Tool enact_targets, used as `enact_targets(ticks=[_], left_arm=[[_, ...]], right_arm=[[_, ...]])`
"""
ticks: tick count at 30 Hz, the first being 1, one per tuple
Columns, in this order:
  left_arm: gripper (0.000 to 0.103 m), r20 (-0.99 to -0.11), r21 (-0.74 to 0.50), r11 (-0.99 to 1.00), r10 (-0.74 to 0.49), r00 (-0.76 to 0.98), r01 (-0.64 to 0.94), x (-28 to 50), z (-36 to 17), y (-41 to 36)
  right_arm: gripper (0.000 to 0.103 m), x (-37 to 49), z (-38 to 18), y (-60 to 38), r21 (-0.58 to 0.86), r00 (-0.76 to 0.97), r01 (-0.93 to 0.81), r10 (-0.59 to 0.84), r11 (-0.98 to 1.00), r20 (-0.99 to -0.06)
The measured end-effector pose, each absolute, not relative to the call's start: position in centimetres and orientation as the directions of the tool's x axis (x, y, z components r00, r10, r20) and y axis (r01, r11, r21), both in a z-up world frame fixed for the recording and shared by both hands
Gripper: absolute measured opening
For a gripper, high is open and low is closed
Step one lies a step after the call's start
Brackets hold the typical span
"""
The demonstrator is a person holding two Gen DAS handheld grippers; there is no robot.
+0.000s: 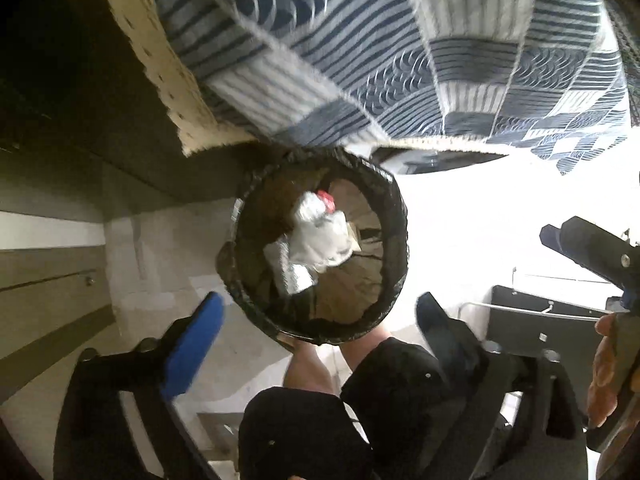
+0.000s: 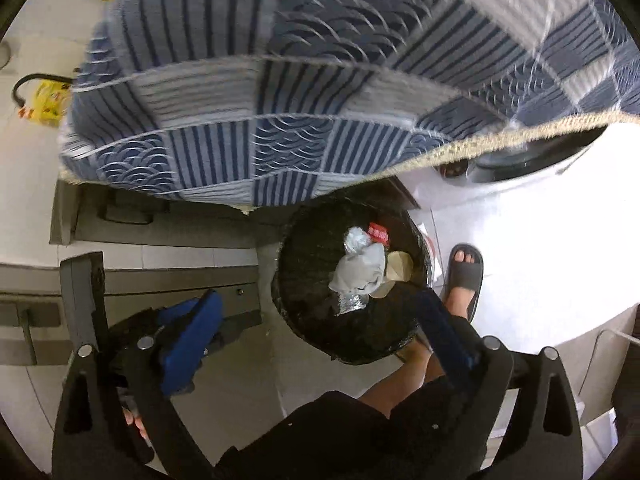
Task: Collect trash
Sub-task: 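Raise both tools from the bin back over the table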
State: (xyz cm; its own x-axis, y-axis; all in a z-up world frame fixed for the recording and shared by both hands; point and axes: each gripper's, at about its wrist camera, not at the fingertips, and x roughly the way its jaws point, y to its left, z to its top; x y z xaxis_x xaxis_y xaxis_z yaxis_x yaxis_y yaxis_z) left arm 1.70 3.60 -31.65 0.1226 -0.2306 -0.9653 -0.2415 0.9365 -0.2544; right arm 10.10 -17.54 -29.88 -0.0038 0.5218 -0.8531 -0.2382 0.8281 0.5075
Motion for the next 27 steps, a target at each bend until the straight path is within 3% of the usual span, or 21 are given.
enact_targets(ticks=[8, 15, 27], left_arm=[[0.096, -0.947, -0.249, 0.947, -0.193, 0.258, -0.205, 1.0, -24.5, 4.9], [0.096, -0.905, -0.307, 0.936, -0.232, 0.358, -0.17, 0.3, -20.2, 5.5], [0.096, -0.838, -0.272, 0.951, -0.16, 0.522, -0.146, 0.9, -12.2, 6.6]], right_arm=[[0.098, 7.9, -23.1, -17.5, 0.478, 0.106, -0.327, 0.535, 0.815, -0.838], [0.098, 6.9, -18.8, -17.2, 0.47, 0.193, -0.372, 0.562, 0.8, -0.804], [0.098, 8.2, -11.3, -17.4, 0.426, 0.361, -0.424, 0.58, 0.799, -0.73]])
